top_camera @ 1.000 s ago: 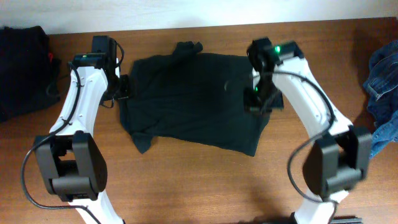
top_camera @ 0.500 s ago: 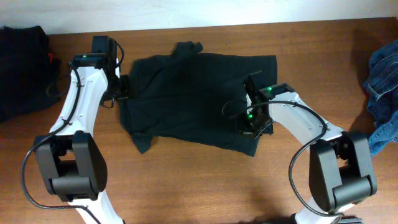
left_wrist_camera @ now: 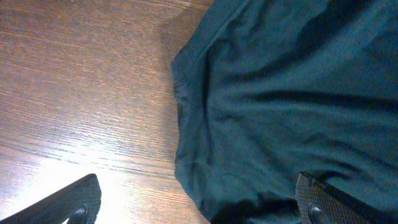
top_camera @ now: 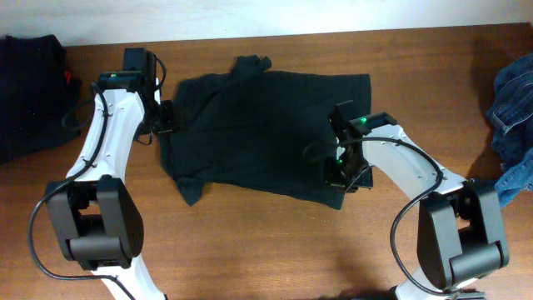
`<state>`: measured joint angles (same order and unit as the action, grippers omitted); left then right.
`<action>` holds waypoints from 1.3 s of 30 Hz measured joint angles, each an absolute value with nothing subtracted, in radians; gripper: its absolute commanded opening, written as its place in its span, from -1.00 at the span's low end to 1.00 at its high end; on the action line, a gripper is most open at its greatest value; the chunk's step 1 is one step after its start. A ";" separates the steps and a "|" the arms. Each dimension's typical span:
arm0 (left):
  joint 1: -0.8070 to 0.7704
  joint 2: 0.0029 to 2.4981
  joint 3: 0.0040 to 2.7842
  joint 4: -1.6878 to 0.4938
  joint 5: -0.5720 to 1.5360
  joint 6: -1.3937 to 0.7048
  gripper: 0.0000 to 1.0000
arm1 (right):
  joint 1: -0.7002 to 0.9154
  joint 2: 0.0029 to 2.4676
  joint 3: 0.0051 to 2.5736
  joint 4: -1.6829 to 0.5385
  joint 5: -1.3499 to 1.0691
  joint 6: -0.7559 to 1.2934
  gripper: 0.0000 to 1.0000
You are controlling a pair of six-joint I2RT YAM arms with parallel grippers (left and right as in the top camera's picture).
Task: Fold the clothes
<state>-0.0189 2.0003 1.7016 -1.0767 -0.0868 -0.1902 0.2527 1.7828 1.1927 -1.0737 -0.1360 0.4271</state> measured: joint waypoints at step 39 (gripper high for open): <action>-0.019 2.000 1.702 -1.077 -0.087 -0.191 0.99 | 0.199 1.774 0.989 -0.779 -0.189 0.594 -0.92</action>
